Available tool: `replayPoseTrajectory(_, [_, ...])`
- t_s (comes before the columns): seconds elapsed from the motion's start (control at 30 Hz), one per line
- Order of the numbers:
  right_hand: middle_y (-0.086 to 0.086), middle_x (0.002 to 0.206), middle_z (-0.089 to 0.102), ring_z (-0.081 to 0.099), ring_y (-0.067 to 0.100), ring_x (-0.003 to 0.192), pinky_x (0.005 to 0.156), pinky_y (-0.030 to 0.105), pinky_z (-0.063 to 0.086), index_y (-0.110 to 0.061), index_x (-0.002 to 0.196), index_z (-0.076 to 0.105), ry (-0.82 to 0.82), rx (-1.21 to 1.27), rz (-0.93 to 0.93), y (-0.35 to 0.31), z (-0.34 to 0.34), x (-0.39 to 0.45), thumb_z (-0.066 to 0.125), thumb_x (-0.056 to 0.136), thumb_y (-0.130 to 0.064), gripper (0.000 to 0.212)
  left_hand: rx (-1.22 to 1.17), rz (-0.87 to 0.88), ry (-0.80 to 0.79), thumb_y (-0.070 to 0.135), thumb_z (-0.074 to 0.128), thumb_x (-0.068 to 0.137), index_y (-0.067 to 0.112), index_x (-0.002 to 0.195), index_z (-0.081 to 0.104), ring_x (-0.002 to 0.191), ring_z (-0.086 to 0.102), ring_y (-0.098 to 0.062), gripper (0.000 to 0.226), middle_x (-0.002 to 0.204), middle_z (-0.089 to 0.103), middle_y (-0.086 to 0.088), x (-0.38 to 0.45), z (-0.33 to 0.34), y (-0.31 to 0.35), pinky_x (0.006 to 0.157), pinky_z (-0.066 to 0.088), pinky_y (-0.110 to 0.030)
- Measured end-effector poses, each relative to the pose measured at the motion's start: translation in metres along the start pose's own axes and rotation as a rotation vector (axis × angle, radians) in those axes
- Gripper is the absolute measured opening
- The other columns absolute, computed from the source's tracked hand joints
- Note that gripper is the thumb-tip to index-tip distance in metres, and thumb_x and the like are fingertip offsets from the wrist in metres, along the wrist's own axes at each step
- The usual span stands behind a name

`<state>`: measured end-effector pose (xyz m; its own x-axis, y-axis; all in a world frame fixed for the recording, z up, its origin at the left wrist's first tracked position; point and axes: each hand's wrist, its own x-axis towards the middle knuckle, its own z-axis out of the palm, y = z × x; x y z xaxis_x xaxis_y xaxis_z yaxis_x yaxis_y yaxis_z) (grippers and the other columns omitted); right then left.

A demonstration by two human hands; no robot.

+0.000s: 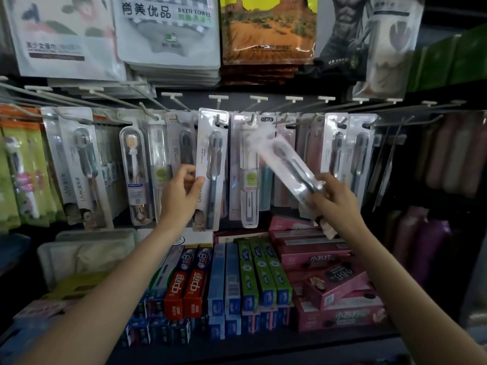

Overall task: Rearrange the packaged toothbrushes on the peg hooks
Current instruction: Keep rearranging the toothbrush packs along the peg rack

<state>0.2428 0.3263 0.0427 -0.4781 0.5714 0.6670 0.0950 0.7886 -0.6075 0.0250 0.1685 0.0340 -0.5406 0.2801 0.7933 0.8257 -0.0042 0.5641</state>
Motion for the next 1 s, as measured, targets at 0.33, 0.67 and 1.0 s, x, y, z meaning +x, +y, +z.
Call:
replayPoseTrajectory(0.33, [0.01,0.097,0.059,0.054,0.016,0.063,0.044,0.019,0.04,-0.009,0.133,0.042,0.078,0.051,0.062,0.01,0.031,0.025,0.044,0.089,-0.004,0.044,-0.176,-0.125,-0.076,0.017,0.059,0.088,0.012,0.102,0.056,0.08,0.056,-0.005,0.015,0.092,0.06,0.004,-0.002,0.001,0.007,0.07,0.041,-0.012])
replayPoseTrajectory(0.67, [0.017,0.132,0.034,0.039,0.025,0.119,0.098,0.022,0.032,0.0,0.133,0.036,0.278,-0.051,-0.136,-0.013,0.075,0.015,0.056,0.089,-0.009,0.049,-0.182,-0.101,-0.1,0.016,0.057,0.089,0.016,0.098,0.053,0.08,0.055,-0.005,0.009,0.086,0.057,0.009,-0.003,-0.003,0.007,0.073,0.043,-0.015])
replayPoseTrajectory(1.0, [0.006,0.099,0.056,0.056,0.016,0.082,0.067,0.024,0.043,-0.004,0.121,0.042,-0.031,0.054,0.04,-0.036,0.109,0.034,0.066,0.085,-0.021,0.046,-0.082,-0.043,-0.083,0.01,0.056,0.089,0.013,0.095,0.052,0.073,0.051,0.005,0.008,0.078,0.054,0.013,0.006,-0.015,0.0,0.064,0.04,-0.004])
